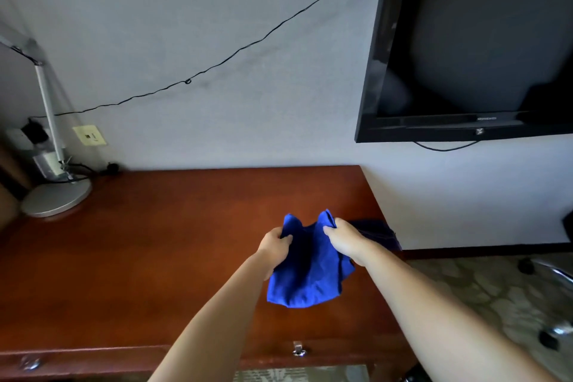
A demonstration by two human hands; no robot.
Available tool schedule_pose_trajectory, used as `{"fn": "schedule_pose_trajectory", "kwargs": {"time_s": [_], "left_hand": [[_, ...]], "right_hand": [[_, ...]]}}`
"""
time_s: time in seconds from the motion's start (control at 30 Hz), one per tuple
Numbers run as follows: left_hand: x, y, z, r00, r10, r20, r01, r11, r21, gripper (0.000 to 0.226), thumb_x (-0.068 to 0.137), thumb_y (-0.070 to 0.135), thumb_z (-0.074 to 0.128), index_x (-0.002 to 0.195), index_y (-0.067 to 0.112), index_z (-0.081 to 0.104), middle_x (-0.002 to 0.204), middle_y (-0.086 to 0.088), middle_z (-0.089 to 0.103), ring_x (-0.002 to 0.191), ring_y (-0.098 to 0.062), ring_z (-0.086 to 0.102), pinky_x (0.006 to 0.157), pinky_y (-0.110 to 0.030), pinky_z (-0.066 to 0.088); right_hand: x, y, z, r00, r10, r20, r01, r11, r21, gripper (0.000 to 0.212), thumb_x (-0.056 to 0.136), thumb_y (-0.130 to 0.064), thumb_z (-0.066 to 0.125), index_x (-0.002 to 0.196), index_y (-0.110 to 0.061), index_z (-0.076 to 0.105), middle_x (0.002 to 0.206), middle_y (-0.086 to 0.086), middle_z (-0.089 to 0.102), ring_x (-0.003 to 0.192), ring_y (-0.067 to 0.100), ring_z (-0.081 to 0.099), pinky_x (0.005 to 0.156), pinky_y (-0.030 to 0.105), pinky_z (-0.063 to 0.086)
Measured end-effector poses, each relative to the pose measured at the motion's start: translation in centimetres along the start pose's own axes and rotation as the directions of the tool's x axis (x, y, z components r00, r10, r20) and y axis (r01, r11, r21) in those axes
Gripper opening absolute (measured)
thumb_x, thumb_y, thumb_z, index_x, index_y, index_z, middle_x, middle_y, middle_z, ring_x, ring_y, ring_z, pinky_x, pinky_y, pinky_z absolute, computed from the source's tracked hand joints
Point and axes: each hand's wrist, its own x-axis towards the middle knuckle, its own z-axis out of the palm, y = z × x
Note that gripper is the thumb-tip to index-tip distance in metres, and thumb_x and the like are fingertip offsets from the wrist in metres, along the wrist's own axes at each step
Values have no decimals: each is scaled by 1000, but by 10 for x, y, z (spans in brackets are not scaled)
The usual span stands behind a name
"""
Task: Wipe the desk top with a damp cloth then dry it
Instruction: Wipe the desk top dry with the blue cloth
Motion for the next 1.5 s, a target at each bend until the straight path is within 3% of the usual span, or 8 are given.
{"fn": "schedule_pose_trajectory", "kwargs": {"time_s": [0.27,0.47,0.7,0.87,0.97,1.17,1.4,1.5], "left_hand": [[-12,-2,51,993,-37,-111,54,987,152,32,102,23,40,132,13,50,125,-11,59,114,-30,56,93,-34,44],[-20,-3,96,981,-90,-174,121,977,174,27,102,24,41,122,12,53,120,-12,61,110,-30,57,89,-32,44],[-31,-8,131,953,-168,-253,205,971,126,29,100,20,46,127,10,52,122,-13,60,112,-29,58,88,-32,46],[-42,-18,148,922,-240,-304,288,950,123,23,99,14,45,119,6,54,118,-16,61,111,-32,58,84,-32,46],[-50,-22,142,898,-251,-362,322,934,152,9,99,15,44,103,10,51,111,-15,61,109,-31,58,77,-28,39],[-65,-20,98,843,-276,-462,378,915,143,24,99,16,44,113,0,55,117,-18,62,110,-33,57,78,-30,40],[-84,-31,30,773,-289,-565,387,920,59,12,99,19,44,96,10,51,97,-11,58,86,-26,53,68,-26,34],[-92,-41,-4,743,-294,-601,397,917,41,16,100,20,45,98,6,53,105,-15,62,93,-30,55,67,-26,32]], "right_hand": [[18,42,-33,992,-22,123,36,993,-109,16,99,-30,38,111,-20,44,112,7,47,100,22,47,89,35,38],[27,71,-52,977,-27,214,71,977,-200,38,100,-28,39,132,-8,45,135,12,49,122,28,47,101,34,36],[44,90,-60,936,-53,347,160,944,-289,24,98,-30,39,115,-15,49,128,14,53,111,27,51,97,36,39],[48,103,-60,911,-43,410,206,910,-361,36,98,-29,39,127,-8,46,131,16,51,116,30,51,93,35,38],[49,97,-54,889,-55,454,246,894,-375,38,99,-27,37,130,-6,43,131,14,50,116,28,50,90,32,37],[39,56,-22,837,-128,532,350,872,-341,43,100,-27,36,137,-6,39,139,14,45,123,29,46,95,32,35],[24,-3,27,779,-192,597,446,840,-311,40,100,-26,35,135,-8,40,134,13,48,118,29,49,94,34,37],[15,-28,53,757,-208,620,477,823,-307,40,99,-27,35,133,-7,42,132,13,49,116,29,50,94,34,38]]}}
